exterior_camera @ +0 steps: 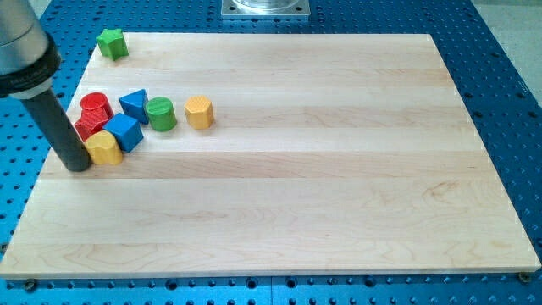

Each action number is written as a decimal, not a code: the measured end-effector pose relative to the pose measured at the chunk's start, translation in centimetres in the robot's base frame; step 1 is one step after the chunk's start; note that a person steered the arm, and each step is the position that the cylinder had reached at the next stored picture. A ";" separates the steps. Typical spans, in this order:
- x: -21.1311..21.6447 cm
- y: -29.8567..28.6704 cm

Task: Form a triangle with green circle hexagon and blue cube

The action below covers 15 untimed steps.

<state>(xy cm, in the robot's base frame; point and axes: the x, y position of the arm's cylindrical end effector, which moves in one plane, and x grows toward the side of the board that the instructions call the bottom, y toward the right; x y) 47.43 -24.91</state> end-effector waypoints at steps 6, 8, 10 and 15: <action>-11.5 13.6; -13.0 9.2; -18.8 10.8; -10.4 20.1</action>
<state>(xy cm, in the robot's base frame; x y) 37.02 -4.79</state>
